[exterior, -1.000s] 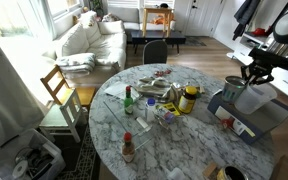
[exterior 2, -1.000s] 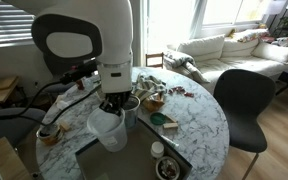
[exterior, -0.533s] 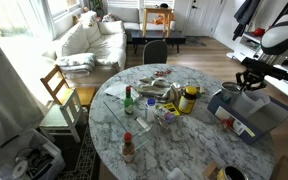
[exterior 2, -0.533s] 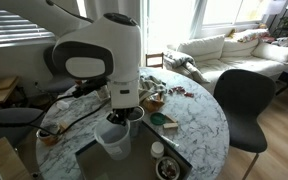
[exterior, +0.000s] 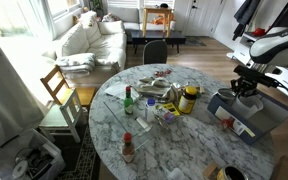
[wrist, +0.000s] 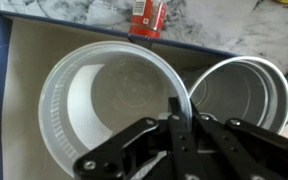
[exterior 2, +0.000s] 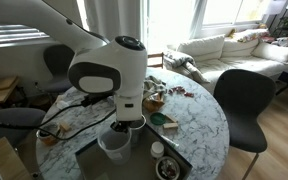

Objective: Pick up the clear cup and silver cup together and put them in the box

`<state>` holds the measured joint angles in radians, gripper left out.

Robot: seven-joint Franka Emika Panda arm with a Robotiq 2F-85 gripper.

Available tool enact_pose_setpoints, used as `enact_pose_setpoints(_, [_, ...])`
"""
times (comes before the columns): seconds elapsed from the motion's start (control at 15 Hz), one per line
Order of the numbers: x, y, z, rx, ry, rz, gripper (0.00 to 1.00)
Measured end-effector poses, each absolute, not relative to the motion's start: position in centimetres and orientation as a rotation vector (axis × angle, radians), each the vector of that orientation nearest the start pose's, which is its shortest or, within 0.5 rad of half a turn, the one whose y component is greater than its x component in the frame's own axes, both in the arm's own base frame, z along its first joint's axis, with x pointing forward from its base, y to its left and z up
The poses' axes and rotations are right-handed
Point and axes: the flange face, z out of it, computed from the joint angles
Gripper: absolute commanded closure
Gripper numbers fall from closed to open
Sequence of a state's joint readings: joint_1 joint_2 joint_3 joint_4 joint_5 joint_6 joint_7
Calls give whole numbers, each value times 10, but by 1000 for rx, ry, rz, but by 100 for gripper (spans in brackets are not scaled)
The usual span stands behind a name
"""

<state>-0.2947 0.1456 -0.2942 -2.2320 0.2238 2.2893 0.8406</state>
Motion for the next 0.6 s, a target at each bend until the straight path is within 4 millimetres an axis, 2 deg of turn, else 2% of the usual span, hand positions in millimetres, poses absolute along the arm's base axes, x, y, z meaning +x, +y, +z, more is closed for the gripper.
enact_pose_setpoints(0.07, [446,-291,299,-2121,2159,149,67])
enact_pose_setpoints(0.13, [446,-291,296,-2115,2163,157,62])
enact_pose_setpoints(0.33, [447,-292,291,-2110,2162,167,38])
enact_pose_setpoints(0.6, [452,-295,301,-2114,2158,138,9])
